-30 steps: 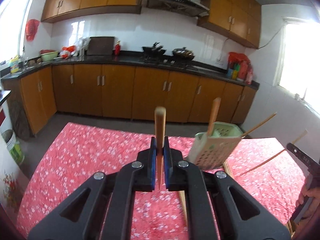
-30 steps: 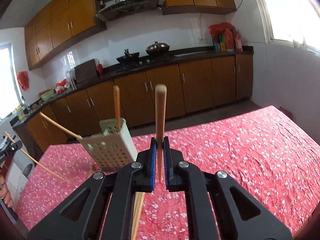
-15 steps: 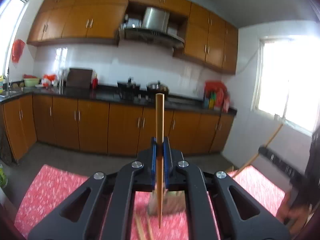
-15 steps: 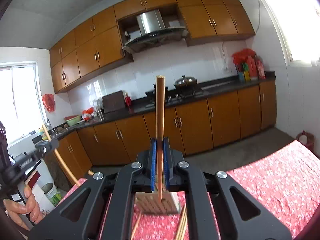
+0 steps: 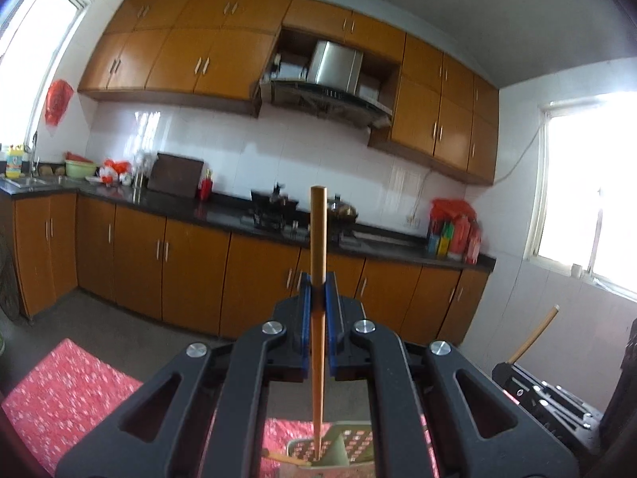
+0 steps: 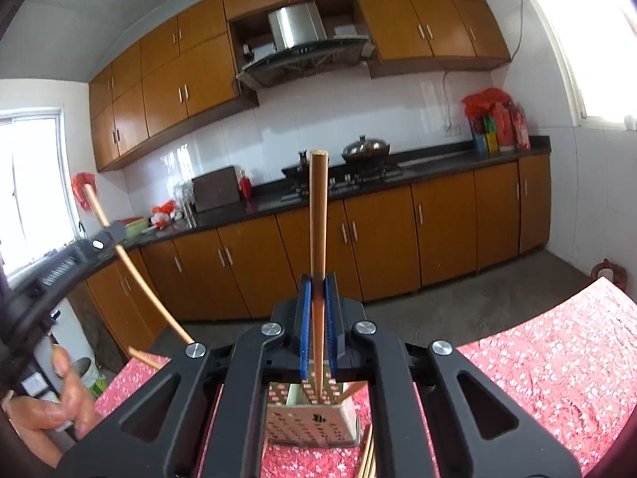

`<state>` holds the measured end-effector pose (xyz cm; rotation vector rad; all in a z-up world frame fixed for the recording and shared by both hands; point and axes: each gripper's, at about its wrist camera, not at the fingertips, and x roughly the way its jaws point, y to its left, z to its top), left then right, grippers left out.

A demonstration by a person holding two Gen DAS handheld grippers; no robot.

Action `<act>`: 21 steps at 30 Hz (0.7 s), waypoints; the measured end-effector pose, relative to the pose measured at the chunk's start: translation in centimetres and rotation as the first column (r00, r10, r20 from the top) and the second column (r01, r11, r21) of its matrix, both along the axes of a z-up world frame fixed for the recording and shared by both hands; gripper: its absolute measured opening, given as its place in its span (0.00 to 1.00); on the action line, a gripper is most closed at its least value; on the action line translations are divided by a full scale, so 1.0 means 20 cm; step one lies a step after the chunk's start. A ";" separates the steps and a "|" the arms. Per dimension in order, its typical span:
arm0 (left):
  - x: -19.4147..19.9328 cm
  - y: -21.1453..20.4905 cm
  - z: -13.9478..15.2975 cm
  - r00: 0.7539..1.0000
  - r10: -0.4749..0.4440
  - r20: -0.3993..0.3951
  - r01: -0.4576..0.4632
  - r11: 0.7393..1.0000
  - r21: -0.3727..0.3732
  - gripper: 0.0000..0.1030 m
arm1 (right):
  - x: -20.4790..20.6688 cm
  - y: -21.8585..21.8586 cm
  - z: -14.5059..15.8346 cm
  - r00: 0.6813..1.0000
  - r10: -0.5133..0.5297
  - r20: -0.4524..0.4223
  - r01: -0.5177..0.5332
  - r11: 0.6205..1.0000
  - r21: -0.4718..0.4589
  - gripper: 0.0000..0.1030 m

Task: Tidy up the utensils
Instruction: 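Lift both chopsticks upright and carry them over the beige holder, then open both tools to drop the chopsticks into the holder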

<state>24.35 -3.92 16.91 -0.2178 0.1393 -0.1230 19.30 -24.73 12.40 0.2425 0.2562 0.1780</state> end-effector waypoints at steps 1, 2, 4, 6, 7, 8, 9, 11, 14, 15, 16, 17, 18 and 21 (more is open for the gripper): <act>0.03 -0.01 -0.04 1.000 0.001 -0.025 -0.001 1.000 0.002 0.07 | 0.01 0.00 -0.02 1.000 0.005 -0.011 -0.005 1.000 -0.001 0.08; 0.05 0.00 -0.06 0.999 0.004 -0.040 -0.004 1.000 0.003 0.08 | 0.00 0.01 -0.03 1.000 0.005 -0.015 -0.005 1.000 -0.002 0.08; 0.07 0.00 -0.11 0.997 0.007 -0.071 -0.007 1.000 0.003 0.10 | 0.00 0.01 -0.04 1.000 0.010 -0.020 -0.010 1.000 -0.002 0.08; 0.08 0.02 -0.13 0.996 0.007 -0.089 -0.007 1.000 -0.001 0.13 | -0.01 0.01 -0.04 1.000 0.008 -0.022 -0.008 1.000 -0.007 0.12; 0.08 0.03 -0.14 0.996 0.007 -0.093 -0.008 1.000 -0.003 0.19 | -0.02 0.00 -0.03 1.000 0.005 -0.020 -0.006 1.000 -0.007 0.22; 0.07 0.04 -0.13 0.995 0.011 -0.097 -0.012 1.000 -0.005 0.22 | -0.04 0.00 -0.02 1.000 0.000 -0.013 0.000 1.000 -0.004 0.27; 0.06 0.06 -0.13 0.995 0.012 -0.097 -0.013 1.000 -0.009 0.28 | -0.05 0.00 -0.01 1.000 -0.002 -0.007 0.002 1.000 -0.003 0.33; 0.02 0.10 -0.12 0.995 0.016 -0.097 -0.017 1.000 -0.010 0.33 | -0.10 -0.02 0.02 1.000 -0.007 0.010 0.007 1.000 -0.002 0.33; -0.06 0.16 -0.11 0.994 0.015 -0.111 -0.015 1.000 -0.002 0.37 | -0.21 -0.06 0.05 0.999 -0.028 0.021 0.028 1.000 -0.008 0.33; -0.11 0.19 -0.11 0.993 0.018 -0.120 -0.018 1.000 0.001 0.41 | -0.23 -0.07 0.04 0.999 -0.036 0.019 0.036 0.999 -0.010 0.33; -0.15 0.22 -0.12 0.992 0.024 -0.126 -0.023 1.000 0.005 0.45 | -0.28 -0.10 0.02 0.999 -0.050 0.009 0.050 0.999 -0.010 0.33; -0.20 0.26 -0.14 0.990 0.031 -0.137 -0.030 0.999 0.010 0.47 | -0.31 -0.13 0.00 0.998 -0.061 -0.003 0.061 0.998 -0.012 0.33; -0.26 0.30 -0.17 0.988 0.041 -0.150 -0.039 0.999 0.018 0.49 | -0.33 -0.14 -0.03 0.997 -0.070 -0.016 0.070 0.997 -0.014 0.33; -0.38 0.40 -0.32 0.971 0.083 -0.222 -0.076 0.996 0.042 0.51 | -0.37 -0.19 -0.21 0.986 -0.108 -0.123 0.102 0.993 -0.053 0.33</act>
